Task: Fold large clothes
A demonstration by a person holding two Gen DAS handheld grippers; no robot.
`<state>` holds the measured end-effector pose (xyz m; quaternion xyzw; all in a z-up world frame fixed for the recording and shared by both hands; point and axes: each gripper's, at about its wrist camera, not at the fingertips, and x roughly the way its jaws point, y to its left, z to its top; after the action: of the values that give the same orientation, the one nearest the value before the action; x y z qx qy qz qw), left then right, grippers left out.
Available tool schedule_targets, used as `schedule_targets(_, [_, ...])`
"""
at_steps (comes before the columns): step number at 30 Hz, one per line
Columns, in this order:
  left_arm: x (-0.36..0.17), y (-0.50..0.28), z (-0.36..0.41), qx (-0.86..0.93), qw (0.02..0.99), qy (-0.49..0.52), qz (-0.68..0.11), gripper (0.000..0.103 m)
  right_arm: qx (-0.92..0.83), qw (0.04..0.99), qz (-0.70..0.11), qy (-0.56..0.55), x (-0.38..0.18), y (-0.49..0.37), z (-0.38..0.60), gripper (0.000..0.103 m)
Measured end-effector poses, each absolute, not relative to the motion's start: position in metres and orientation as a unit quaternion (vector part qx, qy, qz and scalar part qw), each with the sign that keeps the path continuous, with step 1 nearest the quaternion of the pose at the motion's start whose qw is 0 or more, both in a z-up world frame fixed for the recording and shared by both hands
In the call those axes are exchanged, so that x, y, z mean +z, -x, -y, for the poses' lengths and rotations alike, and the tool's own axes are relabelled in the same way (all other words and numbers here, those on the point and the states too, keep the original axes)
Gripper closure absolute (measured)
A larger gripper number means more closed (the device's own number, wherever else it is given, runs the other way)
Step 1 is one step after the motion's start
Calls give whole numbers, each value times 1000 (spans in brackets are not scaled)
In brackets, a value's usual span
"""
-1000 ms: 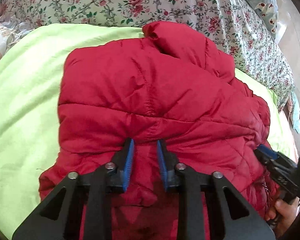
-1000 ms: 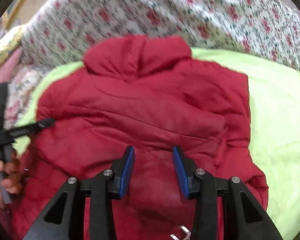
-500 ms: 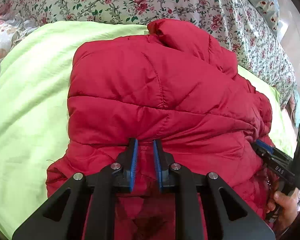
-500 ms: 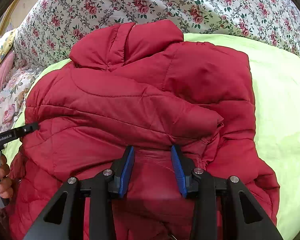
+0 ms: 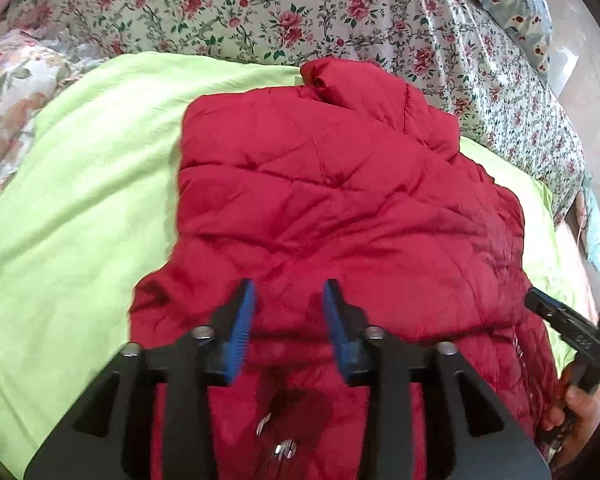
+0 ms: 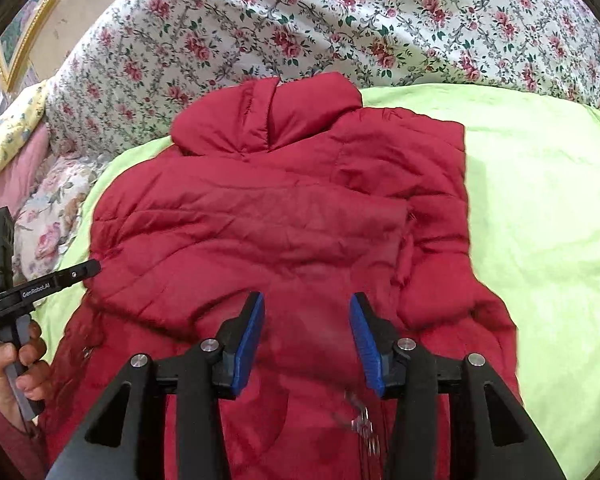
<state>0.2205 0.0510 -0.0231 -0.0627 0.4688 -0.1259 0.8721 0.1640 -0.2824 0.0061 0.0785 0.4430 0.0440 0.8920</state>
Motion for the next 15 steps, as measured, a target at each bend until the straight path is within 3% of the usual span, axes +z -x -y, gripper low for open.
schedule_targets(4, [-17, -199, -60, -128, 870, 57, -472, 62, 55, 893, -440, -78, 18, -132, 289, 45])
schedule_targets(15, [-26, -134, -93, -116, 855, 74, -500, 59, 31, 889, -446, -101, 32, -59, 327, 44])
